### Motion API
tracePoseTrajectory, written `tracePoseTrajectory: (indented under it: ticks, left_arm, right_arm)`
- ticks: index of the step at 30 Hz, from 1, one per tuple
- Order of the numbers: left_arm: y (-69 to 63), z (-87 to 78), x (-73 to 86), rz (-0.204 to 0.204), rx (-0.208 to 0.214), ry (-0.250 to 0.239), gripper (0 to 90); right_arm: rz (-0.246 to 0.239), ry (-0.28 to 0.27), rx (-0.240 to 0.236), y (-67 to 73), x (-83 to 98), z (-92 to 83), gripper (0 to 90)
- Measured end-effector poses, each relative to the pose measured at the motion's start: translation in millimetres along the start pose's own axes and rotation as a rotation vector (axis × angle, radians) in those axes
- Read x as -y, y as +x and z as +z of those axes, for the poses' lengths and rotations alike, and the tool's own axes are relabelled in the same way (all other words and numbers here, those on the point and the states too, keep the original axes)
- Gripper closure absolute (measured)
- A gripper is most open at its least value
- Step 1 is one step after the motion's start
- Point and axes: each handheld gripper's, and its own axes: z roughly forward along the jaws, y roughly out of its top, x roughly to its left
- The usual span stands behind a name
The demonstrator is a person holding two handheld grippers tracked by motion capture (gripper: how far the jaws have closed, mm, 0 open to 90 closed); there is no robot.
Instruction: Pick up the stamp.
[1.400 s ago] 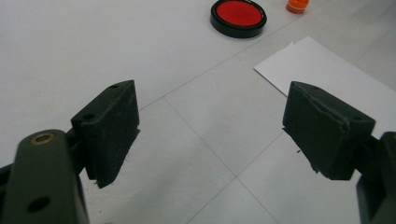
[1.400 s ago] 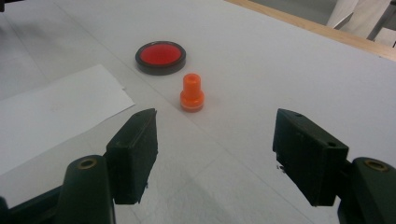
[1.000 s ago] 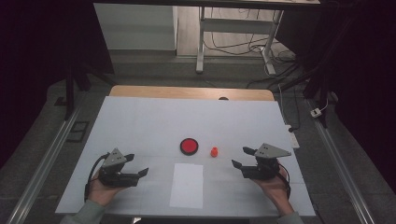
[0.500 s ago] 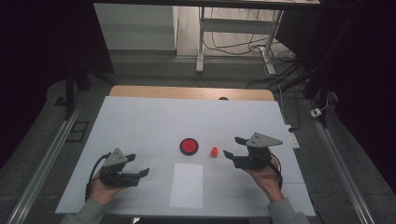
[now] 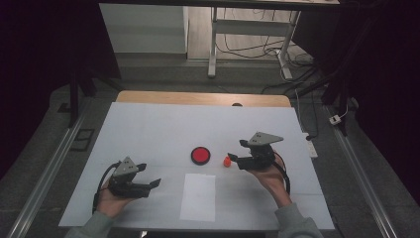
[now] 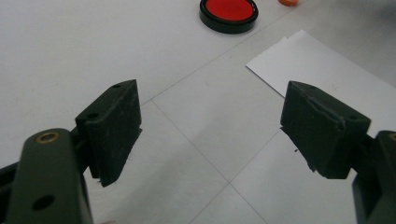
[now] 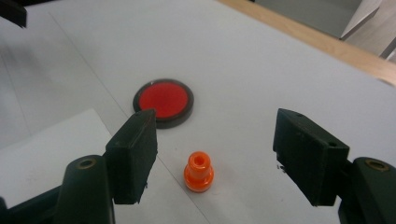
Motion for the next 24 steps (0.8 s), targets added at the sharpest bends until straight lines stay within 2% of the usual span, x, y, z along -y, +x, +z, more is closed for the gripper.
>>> tracePoseTrajectory:
  ticks: [10,18,24]
  left_arm:
    - [0.2,0.1,1.4,0.002,-0.002,0.012,21.0]
    - [0.6,0.0,1.3,-0.003,-0.001,0.008,21.2]
    - [1.6,-1.0,1.6,-0.006,-0.001,0.006,21.2]
  right_arm:
    - [0.002,0.067,-0.01,-0.2,6.3,23.1,31.3]
    - [0.007,0.1,-0.007,-0.5,12.7,39.2,34.8]
    - [0.02,0.099,-0.009,-0.8,16.3,41.9,37.7]
